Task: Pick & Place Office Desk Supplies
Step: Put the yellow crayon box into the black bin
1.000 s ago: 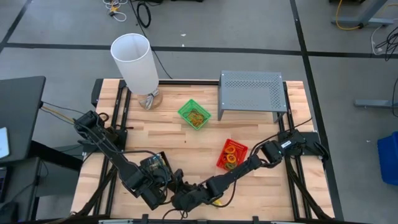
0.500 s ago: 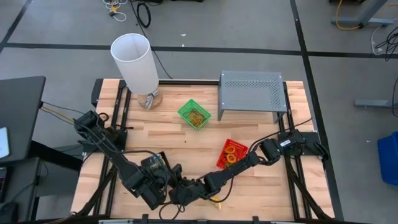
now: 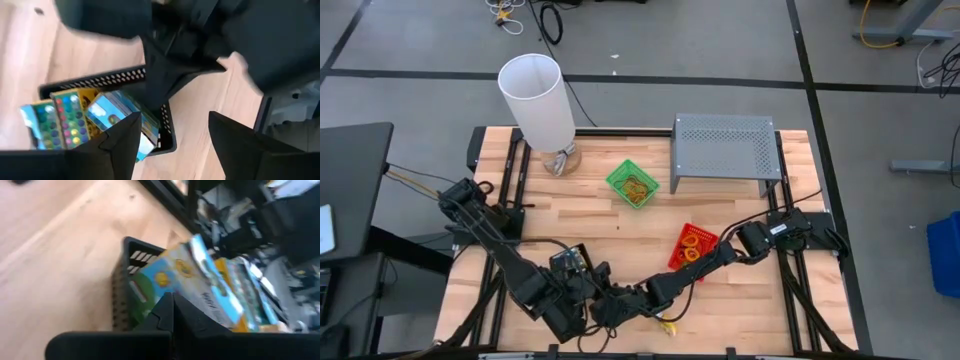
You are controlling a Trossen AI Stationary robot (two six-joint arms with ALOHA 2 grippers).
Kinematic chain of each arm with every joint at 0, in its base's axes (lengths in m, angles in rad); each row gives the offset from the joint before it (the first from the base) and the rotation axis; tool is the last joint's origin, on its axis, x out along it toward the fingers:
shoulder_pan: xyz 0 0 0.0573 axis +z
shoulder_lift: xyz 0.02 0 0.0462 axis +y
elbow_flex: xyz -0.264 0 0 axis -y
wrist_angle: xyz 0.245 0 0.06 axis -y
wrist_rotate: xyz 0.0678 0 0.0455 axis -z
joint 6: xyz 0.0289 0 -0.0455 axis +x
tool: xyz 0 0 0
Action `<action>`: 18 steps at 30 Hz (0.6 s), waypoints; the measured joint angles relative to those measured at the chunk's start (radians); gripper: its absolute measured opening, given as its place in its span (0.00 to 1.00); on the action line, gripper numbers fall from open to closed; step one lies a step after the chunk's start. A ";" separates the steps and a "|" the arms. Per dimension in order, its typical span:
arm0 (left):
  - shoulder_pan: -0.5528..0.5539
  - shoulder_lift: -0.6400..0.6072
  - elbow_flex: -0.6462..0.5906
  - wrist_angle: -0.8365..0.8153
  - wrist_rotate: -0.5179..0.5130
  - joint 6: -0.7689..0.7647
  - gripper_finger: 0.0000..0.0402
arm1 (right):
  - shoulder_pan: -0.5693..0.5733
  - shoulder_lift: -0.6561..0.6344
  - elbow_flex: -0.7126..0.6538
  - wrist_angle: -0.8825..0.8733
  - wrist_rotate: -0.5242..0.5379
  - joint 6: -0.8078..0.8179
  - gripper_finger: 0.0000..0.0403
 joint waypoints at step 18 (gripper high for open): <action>-0.176 0.000 0.295 -0.201 -0.558 -0.040 0.54 | -0.084 0.000 0.000 0.124 -0.334 0.021 0.00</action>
